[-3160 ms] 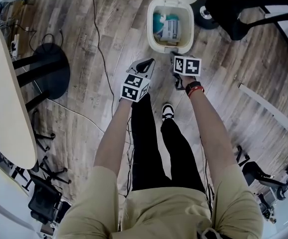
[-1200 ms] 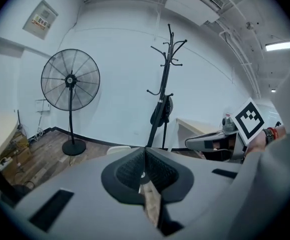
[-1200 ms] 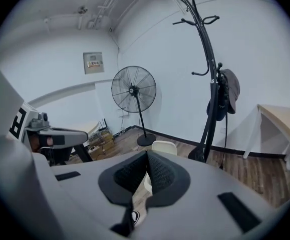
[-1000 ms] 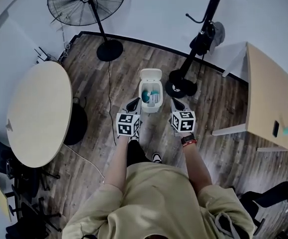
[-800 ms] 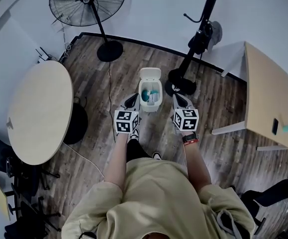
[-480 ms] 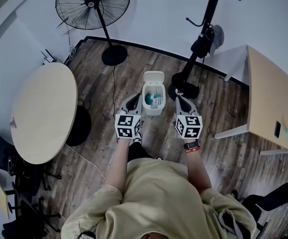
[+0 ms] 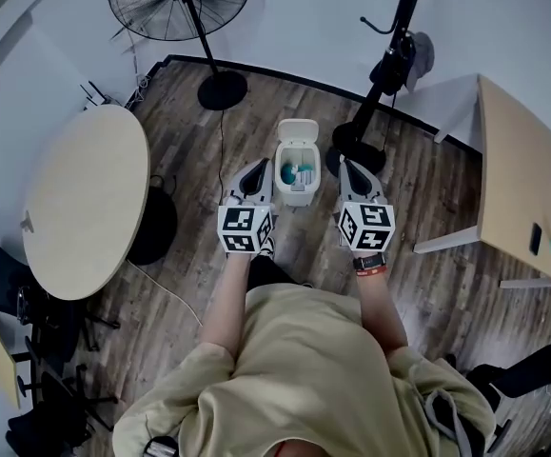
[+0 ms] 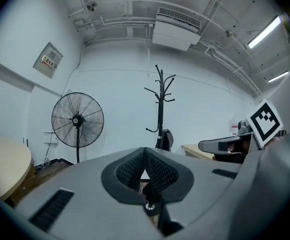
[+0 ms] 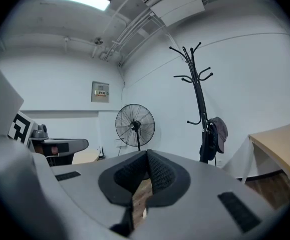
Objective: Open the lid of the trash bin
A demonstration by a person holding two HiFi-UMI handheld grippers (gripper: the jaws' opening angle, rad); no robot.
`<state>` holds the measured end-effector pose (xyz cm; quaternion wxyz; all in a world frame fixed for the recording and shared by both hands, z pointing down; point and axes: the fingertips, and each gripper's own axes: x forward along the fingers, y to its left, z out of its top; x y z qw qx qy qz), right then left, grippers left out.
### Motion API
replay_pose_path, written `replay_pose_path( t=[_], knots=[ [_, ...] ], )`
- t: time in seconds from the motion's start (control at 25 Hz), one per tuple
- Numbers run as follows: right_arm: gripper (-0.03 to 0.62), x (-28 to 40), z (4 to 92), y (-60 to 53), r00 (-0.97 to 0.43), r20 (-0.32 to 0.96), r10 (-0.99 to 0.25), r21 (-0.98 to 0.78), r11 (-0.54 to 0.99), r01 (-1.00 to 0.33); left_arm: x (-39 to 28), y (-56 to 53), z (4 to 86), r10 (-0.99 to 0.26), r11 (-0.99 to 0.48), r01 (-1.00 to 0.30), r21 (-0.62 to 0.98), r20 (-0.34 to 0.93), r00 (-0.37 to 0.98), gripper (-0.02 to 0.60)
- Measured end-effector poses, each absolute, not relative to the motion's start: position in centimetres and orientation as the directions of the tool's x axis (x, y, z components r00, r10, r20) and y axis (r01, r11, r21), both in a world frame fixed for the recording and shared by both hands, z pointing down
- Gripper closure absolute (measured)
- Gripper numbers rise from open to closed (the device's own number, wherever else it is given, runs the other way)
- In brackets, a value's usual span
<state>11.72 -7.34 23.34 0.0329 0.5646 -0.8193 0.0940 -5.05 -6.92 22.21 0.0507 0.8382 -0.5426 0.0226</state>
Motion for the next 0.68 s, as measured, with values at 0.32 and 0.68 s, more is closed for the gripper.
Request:
replay_pose_path(
  t=[0.32, 0.68],
  knots=[
    [0.583, 12.3, 24.1, -7.5, -0.358, 0.161, -0.920, -0.126, 0.340, -0.932, -4.6, -7.3, 22.5, -0.907, -0.409, -0.911, 0.054, 0.088, 0.412, 0.557],
    [0.583, 12.5, 25.2, -10.1, -0.353, 0.166, -0.921, -0.134, 0.333, -0.933, -3.2, -11.4, 25.4, -0.872, -0.464, -0.885, 0.041, 0.157, 0.464, 0.557]
  ],
)
